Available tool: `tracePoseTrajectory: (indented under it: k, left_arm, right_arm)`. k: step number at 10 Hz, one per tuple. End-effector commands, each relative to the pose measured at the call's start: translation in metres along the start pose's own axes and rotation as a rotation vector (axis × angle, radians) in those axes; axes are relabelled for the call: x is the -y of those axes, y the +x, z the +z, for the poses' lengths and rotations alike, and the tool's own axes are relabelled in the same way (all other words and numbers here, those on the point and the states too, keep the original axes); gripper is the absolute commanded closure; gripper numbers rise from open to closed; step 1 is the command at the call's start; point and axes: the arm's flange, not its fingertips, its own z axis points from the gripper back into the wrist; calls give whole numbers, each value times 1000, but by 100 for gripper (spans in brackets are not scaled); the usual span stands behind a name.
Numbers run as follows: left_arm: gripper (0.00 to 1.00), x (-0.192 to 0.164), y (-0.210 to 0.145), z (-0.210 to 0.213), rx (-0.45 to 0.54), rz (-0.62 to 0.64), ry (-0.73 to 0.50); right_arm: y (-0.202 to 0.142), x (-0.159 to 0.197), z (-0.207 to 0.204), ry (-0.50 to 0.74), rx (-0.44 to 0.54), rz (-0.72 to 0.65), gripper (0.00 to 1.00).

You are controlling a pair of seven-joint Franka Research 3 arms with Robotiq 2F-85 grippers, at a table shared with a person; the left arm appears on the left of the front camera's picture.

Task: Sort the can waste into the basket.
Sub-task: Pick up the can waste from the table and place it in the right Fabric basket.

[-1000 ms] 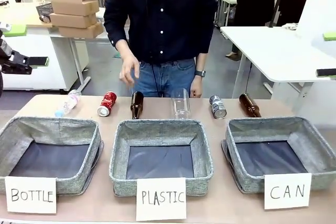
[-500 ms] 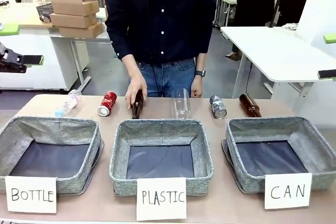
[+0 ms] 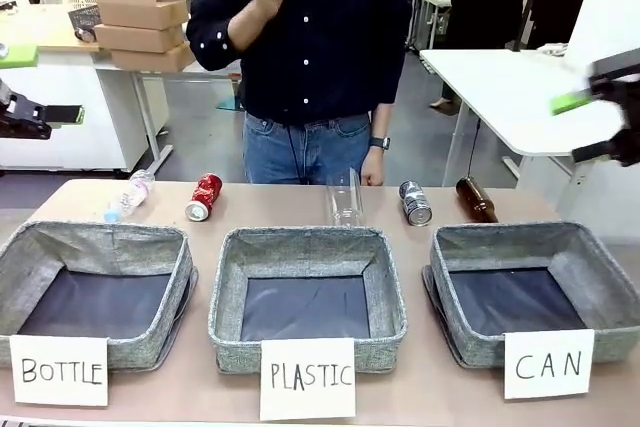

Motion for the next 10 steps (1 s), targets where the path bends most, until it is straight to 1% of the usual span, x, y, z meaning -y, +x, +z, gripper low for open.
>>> tracePoseTrajectory:
  k: [1, 2, 3, 4, 5, 6, 8, 9, 10]
  left_arm:
    - [0, 1, 3, -1, 9, -27, -23]
    - [0, 1, 3, -1, 9, -27, -23]
    - [0, 1, 3, -1, 9, -27, -23]
    - [0, 1, 3, -1, 9, -27, -23]
    - [0, 1, 3, -1, 9, -27, -23]
    - [0, 1, 3, -1, 9, -27, -23]
    - [0, 1, 3, -1, 9, -27, -23]
    - [0, 1, 3, -1, 9, -27, -23]
    - [0, 1, 3, -1, 9, -27, -23]
  right_arm:
    - [44, -14, -56, -351, -27, -31, 0]
    - [45, -16, -86, -509, -40, -2, 0]
    - [37, -16, -102, -608, -58, 24, 0]
    - [29, -18, -99, -563, -93, 32, 0]
    - [17, -24, -71, -436, -111, 21, 0]
    - [31, -18, -117, -557, -26, 77, 0]
    - [31, -18, -117, -557, -26, 77, 0]
    - [28, -16, -107, -534, -69, 79, 0]
    - [50, -18, -126, -572, -49, 38, 0]
